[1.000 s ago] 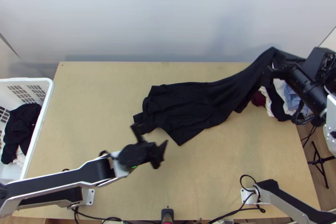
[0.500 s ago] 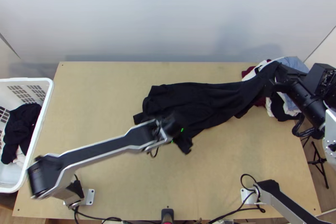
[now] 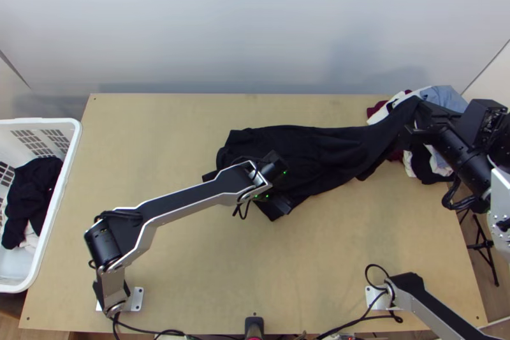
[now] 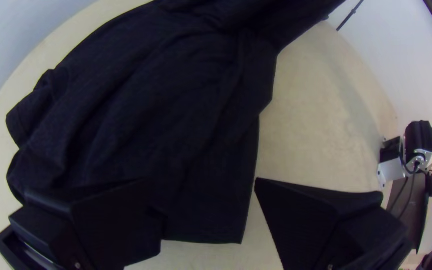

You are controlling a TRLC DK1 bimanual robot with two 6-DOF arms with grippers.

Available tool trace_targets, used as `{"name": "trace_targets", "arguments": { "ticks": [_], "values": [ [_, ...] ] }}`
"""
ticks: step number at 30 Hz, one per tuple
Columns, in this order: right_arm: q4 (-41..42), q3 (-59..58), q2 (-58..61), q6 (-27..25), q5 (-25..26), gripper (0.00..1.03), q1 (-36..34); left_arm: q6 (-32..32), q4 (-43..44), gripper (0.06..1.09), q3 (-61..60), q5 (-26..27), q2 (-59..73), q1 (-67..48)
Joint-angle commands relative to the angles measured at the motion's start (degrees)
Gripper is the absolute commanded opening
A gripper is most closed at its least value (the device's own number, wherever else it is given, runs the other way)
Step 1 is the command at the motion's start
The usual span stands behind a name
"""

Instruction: Fold the t-shirt

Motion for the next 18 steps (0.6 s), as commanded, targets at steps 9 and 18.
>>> {"name": "trace_targets", "arguments": {
  "ticks": [9,18],
  "values": [
    [0.0,-0.4,0.4,-0.4,0.0,0.03,0.5,8.2,2.8,1.03,1.0,-8.1,3.4,2.0],
    [0.7,-1.4,0.6,-0.8,0.1,0.03,0.5,10.6,2.8,1.03,-1.2,-9.8,4.3,1.5]
  ]
}}
